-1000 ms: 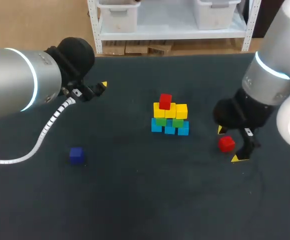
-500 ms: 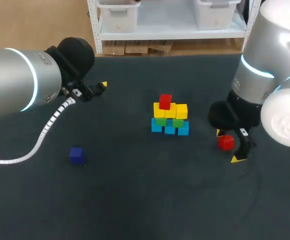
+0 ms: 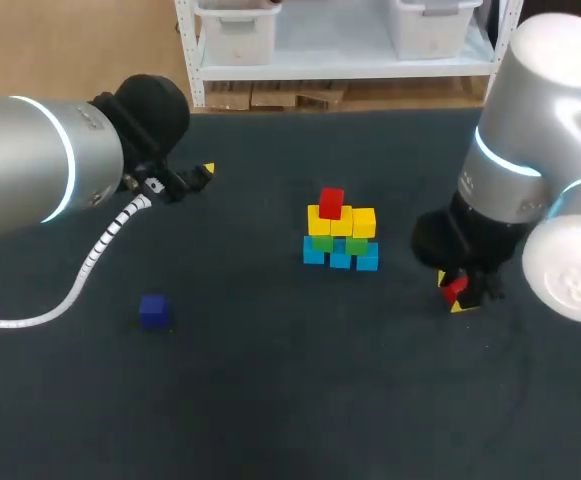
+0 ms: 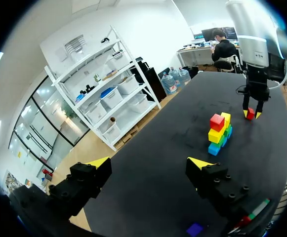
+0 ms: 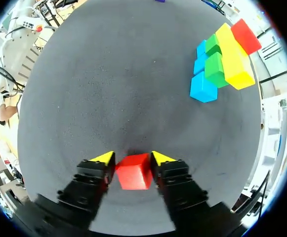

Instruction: Place the blue cubes, place green cubes on the blue cubes, place the yellow cubes on the green cubes, then place the red cubes on the yellow cubes, and place purple cube on the red cubes.

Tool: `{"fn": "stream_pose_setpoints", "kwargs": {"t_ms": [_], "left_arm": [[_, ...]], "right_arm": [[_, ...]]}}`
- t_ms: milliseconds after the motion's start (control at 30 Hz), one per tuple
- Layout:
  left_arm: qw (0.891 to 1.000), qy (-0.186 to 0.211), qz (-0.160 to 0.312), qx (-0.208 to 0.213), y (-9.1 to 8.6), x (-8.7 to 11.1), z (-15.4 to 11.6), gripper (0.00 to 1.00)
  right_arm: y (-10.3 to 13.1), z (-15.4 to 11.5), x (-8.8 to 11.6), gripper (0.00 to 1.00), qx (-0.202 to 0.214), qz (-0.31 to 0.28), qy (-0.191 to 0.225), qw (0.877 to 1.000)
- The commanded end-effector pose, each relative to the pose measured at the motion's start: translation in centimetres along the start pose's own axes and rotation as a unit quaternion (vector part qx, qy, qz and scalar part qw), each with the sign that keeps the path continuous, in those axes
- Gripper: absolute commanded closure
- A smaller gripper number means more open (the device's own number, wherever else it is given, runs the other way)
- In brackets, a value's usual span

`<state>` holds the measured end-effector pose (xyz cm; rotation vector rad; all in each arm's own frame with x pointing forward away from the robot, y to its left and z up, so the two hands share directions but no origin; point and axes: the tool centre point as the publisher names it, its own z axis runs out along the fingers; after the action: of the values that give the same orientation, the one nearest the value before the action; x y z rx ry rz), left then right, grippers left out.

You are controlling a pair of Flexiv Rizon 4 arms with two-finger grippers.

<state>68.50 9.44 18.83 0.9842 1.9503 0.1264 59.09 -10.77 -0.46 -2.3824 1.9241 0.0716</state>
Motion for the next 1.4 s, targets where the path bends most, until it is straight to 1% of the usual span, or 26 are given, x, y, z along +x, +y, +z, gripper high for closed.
{"fn": "stream_pose_setpoints", "kwargs": {"t_ms": [33, 100, 133, 167, 300, 367, 467, 500, 533, 567, 600, 767, 933, 967, 1033, 1100, 1133, 1167, 1200, 1400], "left_arm": [[1.0, 0.0, 0.0, 0.002, 0.1, 0.0, 0.1, 0.0], [1.0, 0.0, 0.0, 0.002, 0.1, 0.0, 0.1, 0.0], [1.0, 0.0, 0.0, 0.002, 0.1, 0.0, 0.1, 0.0], [1.0, 0.0, 0.0, 0.002, 0.1, 0.0, 0.1, 0.0], [1.0, 0.0, 0.0, 0.002, 0.1, 0.0, 0.1, 0.0], [1.0, 0.0, 0.0, 0.002, 0.1, 0.0, 0.1, 0.0], [1.0, 0.0, 0.0, 0.002, 0.1, 0.0, 0.1, 0.0], [1.0, 0.0, 0.0, 0.002, 0.1, 0.0, 0.1, 0.0], [1.0, 0.0, 0.0, 0.002, 0.1, 0.0, 0.1, 0.0], [1.0, 0.0, 0.0, 0.002, 0.1, 0.0, 0.1, 0.0], [1.0, 0.0, 0.0, 0.002, 0.1, 0.0, 0.1, 0.0], [1.0, 0.0, 0.0, 0.002, 0.1, 0.0, 0.1, 0.0], [1.0, 0.0, 0.0, 0.002, 0.1, 0.0, 0.1, 0.0], [1.0, 0.0, 0.0, 0.002, 0.1, 0.0, 0.1, 0.0], [1.0, 0.0, 0.0, 0.002, 0.1, 0.0, 0.1, 0.0], [1.0, 0.0, 0.0, 0.002, 0.1, 0.0, 0.1, 0.0], [1.0, 0.0, 0.0, 0.002, 0.1, 0.0, 0.1, 0.0], [1.0, 0.0, 0.0, 0.002, 0.1, 0.0, 0.1, 0.0], [1.0, 0.0, 0.0, 0.002, 0.1, 0.0, 0.1, 0.0], [1.0, 0.0, 0.0, 0.002, 0.1, 0.0, 0.1, 0.0]], "right_arm": [[0.0, 0.0, 0.3, 0.8, 0.012, 0.003, 0.008, 1.0], [-0.1, -0.1, 0.5, 0.89, 0.015, 0.004, 0.01, 1.0], [-0.1, -0.2, 0.5, 0.96, 0.016, 0.005, 0.01, 1.0], [-0.2, -0.3, 0.5, 1.0, 0.018, 0.005, 0.01, 1.0], [-0.3, -0.9, 0.5, 1.0, 0.019, 0.01, 0.006, 1.0], [-0.4, -1.1, 0.6, 1.0, 0.012, 0.022, 0.008, 1.0], [-0.7, -1.2, 0.5, 1.0, 0.012, 0.033, 0.011, 0.999], [-0.7, -1.2, 0.4, 0.94, 0.013, 0.031, 0.01, 0.999], [-0.8, -1.0, 0.3, 0.58, 0.013, 0.03, 0.01, 0.999], [-0.8, -0.9, 0.3, 0.26, 0.013, 0.029, 0.01, 0.999], [-0.9, -0.7, 0.3, 0.0, 0.014, 0.028, 0.013, 0.999], [-0.9, -0.2, 0.6, 0.0, 0.017, 0.028, 0.02, 0.999], [-1.1, 0.0, 1.2, 0.0, 0.027, 0.035, 0.037, 0.998], [-1.1, 0.1, 1.2, 0.51, 0.027, 0.035, 0.038, 0.998], [-1.1, 0.1, 1.2, 0.64, 0.028, 0.036, 0.036, 0.998], [-1.1, 0.0, 1.2, 0.8, 0.028, 0.036, 0.033, 0.998], [-1.0, 0.0, 1.1, 0.82, 0.028, 0.036, 0.032, 0.998], [-1.0, 0.0, 1.1, 0.97, 0.028, 0.035, 0.031, 0.998], [-1.0, 0.0, 1.1, 1.0, 0.029, 0.035, 0.031, 0.998], [-1.1, -0.2, 1.1, 1.0, 0.028, 0.035, 0.037, 0.998]]}}
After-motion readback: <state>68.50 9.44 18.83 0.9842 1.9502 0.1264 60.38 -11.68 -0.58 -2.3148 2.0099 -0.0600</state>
